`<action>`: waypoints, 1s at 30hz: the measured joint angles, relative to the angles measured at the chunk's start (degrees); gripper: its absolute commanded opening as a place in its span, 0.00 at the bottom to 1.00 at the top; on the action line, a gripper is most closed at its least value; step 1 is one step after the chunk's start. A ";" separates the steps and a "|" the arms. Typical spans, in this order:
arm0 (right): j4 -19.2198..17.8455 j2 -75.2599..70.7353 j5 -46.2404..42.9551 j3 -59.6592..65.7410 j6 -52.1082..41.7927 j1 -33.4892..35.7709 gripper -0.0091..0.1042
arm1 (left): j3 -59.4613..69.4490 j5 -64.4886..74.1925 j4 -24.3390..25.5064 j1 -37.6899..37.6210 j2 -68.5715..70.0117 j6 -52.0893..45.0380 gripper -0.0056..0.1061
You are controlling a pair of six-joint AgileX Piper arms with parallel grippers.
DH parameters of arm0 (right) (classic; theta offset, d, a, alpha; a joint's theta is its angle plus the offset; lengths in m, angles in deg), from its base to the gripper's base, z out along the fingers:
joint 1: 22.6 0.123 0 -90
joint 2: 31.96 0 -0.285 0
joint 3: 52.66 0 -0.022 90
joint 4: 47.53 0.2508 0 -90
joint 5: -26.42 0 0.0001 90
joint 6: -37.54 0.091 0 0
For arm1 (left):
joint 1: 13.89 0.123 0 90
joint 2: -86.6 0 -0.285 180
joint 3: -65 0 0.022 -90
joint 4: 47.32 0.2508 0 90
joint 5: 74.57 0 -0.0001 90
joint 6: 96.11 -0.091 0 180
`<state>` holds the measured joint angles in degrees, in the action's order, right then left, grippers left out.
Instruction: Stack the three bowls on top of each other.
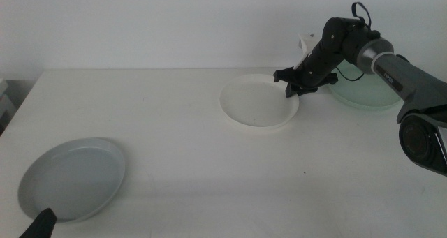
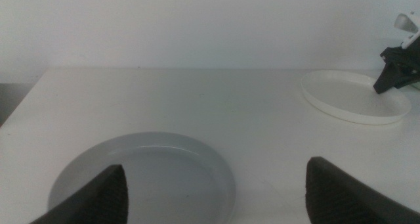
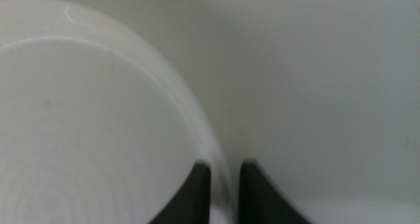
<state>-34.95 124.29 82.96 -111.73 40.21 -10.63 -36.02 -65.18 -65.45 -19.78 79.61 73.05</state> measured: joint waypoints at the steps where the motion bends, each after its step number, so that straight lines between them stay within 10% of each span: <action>1: 0.08 0.07 -0.49 -0.12 0.00 0.00 0.16 | 0.00 0.00 0.00 0.00 0.00 0.00 0.87; 14: 0.13 -7.61 5.75 7.24 -1.06 3.71 0.07 | 0.00 0.00 0.00 0.00 0.00 0.00 0.87; 30: 3.67 -43.17 -22.74 61.27 -1.26 10.82 0.07 | 0.00 0.00 0.00 0.00 0.00 0.00 0.87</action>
<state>-31.28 81.12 60.22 -50.46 38.95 0.19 -36.02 -65.18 -65.45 -19.78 79.61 73.05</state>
